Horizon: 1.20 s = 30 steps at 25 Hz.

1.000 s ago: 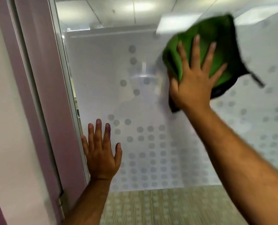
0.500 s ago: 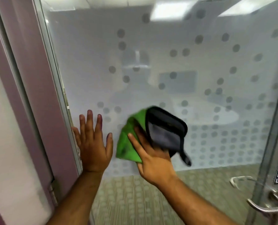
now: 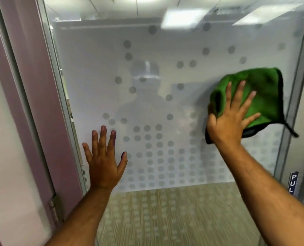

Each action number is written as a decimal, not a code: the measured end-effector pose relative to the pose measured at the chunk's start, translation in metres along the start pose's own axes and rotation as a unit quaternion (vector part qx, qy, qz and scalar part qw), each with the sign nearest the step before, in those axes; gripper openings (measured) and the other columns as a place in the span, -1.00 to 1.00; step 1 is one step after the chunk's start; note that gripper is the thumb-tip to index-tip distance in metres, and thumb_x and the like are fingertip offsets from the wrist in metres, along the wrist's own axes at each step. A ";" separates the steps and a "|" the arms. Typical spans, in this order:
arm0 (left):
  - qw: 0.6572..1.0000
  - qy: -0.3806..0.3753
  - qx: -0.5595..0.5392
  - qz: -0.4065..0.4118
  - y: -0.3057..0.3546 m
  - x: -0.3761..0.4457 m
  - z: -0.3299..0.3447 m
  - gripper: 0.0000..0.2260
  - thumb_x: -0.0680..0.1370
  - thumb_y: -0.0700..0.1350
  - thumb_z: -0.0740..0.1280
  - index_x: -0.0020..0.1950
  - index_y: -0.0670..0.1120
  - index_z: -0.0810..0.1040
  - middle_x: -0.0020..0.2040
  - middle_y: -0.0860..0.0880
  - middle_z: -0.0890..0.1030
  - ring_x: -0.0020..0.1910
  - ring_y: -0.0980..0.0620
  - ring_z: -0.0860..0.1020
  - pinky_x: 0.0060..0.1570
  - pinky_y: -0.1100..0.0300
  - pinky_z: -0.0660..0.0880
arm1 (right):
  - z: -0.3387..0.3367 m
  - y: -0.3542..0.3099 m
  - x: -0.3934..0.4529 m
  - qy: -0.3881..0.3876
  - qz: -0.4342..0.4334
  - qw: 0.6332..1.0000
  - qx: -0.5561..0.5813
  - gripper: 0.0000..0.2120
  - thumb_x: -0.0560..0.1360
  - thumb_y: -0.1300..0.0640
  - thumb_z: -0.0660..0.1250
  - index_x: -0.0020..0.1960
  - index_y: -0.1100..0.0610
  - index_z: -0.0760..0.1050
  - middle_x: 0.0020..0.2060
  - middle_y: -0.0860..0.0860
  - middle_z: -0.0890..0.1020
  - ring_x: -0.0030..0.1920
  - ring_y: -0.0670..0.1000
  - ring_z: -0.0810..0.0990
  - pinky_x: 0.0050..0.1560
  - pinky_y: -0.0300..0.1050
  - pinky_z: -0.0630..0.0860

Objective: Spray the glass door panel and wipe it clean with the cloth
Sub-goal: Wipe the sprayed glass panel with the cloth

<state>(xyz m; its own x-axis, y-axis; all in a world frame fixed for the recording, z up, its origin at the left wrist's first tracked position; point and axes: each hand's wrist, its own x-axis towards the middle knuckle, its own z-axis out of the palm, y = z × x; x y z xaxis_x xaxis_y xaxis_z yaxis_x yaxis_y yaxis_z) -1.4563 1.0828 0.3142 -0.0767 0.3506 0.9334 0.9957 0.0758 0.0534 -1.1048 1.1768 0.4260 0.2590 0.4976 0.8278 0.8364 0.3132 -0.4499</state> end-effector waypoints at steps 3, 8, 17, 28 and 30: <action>0.999 0.017 -0.027 0.014 0.001 0.012 -0.008 -0.28 0.63 0.19 0.25 0.71 -0.07 0.14 0.74 -0.10 0.07 0.74 -0.15 -0.02 0.64 -0.37 -0.04 | 0.000 -0.016 0.022 0.042 0.023 0.999 0.024 -0.14 0.55 -0.10 0.24 0.72 -0.17 -0.15 0.74 0.00 -0.13 0.71 0.32 -0.19 0.41 0.77 -0.15; 0.996 0.075 -0.037 0.038 0.000 0.112 -0.040 -0.32 0.67 0.21 0.20 0.71 -0.08 0.16 0.73 -0.11 0.14 0.73 -0.16 0.05 0.66 -0.30 0.03 | -0.021 -0.063 0.101 0.091 0.048 0.994 0.047 -0.26 0.62 -0.27 0.06 0.73 -0.14 -0.07 0.74 -0.03 -0.05 0.70 0.34 -0.13 0.42 0.76 -0.14; 0.990 0.131 0.005 0.048 -0.010 0.142 -0.038 -0.34 0.63 0.13 0.26 0.68 -0.09 0.25 0.70 -0.11 0.23 0.71 -0.15 0.14 0.65 -0.28 0.07 | -0.018 -0.313 0.140 0.072 -0.217 0.974 0.005 -0.28 0.63 -0.29 -0.04 0.73 -0.04 0.06 0.74 0.03 0.03 0.70 0.38 -0.09 0.52 0.62 -0.25; 0.990 0.125 -0.065 -0.004 -0.012 0.113 -0.036 -0.40 0.63 0.05 0.22 0.64 -0.13 0.30 0.69 -0.10 0.27 0.71 -0.13 0.14 0.63 -0.30 0.14 | -0.006 -0.246 0.112 0.050 -0.328 0.943 0.035 -0.28 0.54 -0.10 0.20 0.69 -0.21 0.13 0.73 -0.06 0.10 0.69 0.16 0.15 0.43 0.35 0.27; 0.992 0.117 -0.044 -0.001 -0.012 0.111 -0.036 -0.39 0.65 0.09 0.19 0.67 -0.11 0.25 0.70 -0.11 0.23 0.72 -0.14 0.12 0.62 -0.33 0.14 | -0.023 -0.194 0.136 0.073 -0.261 0.962 0.015 -0.27 0.53 -0.13 0.16 0.69 -0.23 0.10 0.73 -0.05 0.07 0.71 0.17 0.08 0.45 0.53 0.15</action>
<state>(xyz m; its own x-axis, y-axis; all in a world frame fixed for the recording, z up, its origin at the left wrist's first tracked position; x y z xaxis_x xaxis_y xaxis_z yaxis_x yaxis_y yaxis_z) -1.4747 1.0874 0.4295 -0.0745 0.1240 0.9895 0.9970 -0.0102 0.0764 -1.2206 1.1656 0.6337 -0.1268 0.1476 0.9809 0.8572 0.5138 0.0335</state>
